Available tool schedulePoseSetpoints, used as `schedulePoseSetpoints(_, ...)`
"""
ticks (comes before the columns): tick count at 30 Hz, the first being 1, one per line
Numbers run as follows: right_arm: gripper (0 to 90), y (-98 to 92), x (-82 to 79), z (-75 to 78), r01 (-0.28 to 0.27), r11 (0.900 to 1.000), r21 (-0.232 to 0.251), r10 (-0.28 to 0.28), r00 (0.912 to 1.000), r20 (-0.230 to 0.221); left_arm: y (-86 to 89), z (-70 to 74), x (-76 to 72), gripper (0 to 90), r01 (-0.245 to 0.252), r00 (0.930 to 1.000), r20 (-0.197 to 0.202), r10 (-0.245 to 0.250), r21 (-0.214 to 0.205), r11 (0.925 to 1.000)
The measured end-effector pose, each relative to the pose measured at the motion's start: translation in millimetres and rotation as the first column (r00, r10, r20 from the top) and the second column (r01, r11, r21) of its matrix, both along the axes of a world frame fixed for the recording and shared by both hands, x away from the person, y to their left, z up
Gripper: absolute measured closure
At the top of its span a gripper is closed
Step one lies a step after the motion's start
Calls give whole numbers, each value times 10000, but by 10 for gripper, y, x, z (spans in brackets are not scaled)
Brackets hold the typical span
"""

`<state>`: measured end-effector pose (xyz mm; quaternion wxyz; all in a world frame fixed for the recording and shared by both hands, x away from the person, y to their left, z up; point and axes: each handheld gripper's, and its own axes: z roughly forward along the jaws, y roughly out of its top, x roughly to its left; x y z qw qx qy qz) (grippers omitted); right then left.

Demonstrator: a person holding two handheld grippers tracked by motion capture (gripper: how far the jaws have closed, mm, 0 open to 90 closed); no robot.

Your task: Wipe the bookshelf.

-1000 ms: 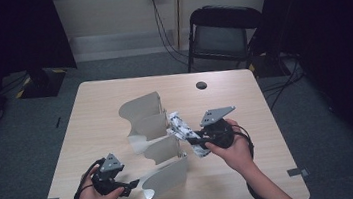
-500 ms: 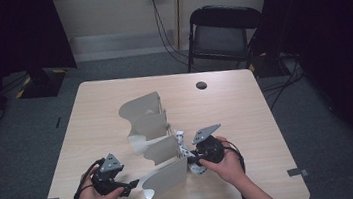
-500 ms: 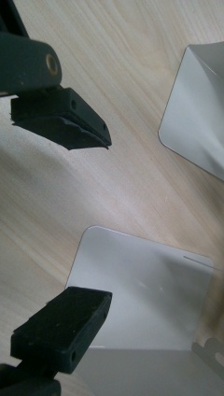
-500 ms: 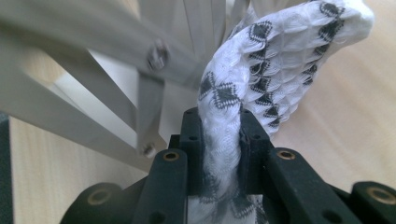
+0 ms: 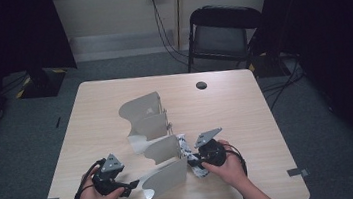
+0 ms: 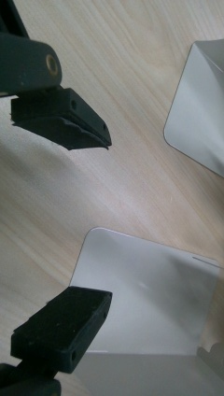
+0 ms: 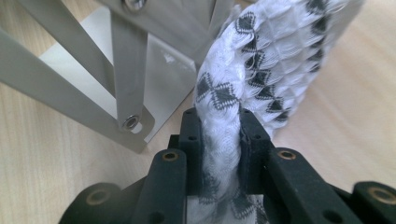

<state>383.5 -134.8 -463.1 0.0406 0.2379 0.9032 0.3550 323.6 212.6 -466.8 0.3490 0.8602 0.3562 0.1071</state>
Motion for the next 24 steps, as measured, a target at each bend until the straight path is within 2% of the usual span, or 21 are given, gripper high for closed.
schedulePoseSetpoints(4, 750, -93, 9, 187, 140, 9999, 96, -143, 9994, 321, 7, -9, -2, 213, -30, 10000, -43, 30, 36, 10000)
schedulePoseSetpoints(8, 750, -158, 7, 484, 188, 9992, 349, -218, 9960, 865, -22, -14, 0, 213, -36, 10000, -19, 36, 4, 10000)
schedulePoseSetpoints(11, 750, -150, -3, 741, 72, 9979, 637, -154, 9915, 1292, -38, -1, 4, 213, -44, 10000, -11, 44, -17, 10000)
schedulePoseSetpoints(14, 750, -108, -30, 882, -217, 9961, 852, 87, 9886, 1500, -53, -4, 10, 214, 42, 10000, 22, -42, 18, 10000)
schedulePoseSetpoints(16, 750, -73, -63, 876, -353, 9967, 730, 238, 9880, 1523, -65, -14, 6, 214, 50, 10000, -43, -49, 29, 10000)
schedulePoseSetpoints(18, 750, -58, -85, 807, -452, 9966, 692, 353, 9898, 1384, -76, -26, 4, 215, 56, 10000, -45, -56, 48, 10000)
schedulePoseSetpoints(24, 750, -74, -82, 444, -336, 9981, 517, 303, 9976, 622, -97, -43, 4, 215, 53, 9999, -110, -53, -9, 10000)
